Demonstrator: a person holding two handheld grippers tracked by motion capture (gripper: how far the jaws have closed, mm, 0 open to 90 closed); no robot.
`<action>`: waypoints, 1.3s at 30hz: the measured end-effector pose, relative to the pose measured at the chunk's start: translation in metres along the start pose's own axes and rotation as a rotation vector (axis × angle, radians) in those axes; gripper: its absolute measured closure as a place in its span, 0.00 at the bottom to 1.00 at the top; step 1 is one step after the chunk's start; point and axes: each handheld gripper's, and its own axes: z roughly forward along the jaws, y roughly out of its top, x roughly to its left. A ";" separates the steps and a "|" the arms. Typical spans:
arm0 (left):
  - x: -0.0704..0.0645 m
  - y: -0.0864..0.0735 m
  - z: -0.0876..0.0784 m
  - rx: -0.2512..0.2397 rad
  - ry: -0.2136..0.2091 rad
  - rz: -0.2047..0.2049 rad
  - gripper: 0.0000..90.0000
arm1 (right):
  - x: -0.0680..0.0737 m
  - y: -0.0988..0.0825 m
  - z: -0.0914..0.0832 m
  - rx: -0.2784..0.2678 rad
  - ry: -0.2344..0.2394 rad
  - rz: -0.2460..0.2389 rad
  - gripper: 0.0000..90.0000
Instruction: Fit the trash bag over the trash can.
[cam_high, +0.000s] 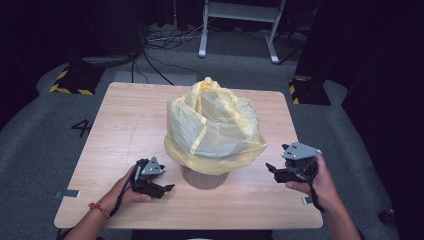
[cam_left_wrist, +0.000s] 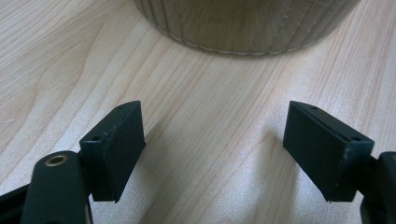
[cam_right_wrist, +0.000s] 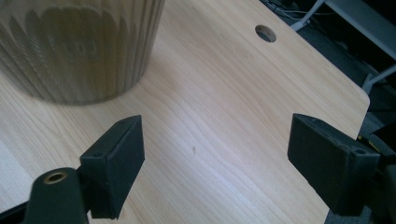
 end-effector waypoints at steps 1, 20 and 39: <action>0.000 0.000 0.000 0.000 0.000 0.000 0.23 | 0.000 -0.002 0.002 0.007 0.003 0.001 0.21; 0.000 0.000 0.000 0.000 0.000 0.000 0.23 | 0.004 -0.037 0.031 0.049 0.005 0.019 0.21; 0.000 0.000 0.000 0.001 0.003 -0.001 0.23 | 0.018 -0.103 0.060 0.028 0.156 0.191 0.20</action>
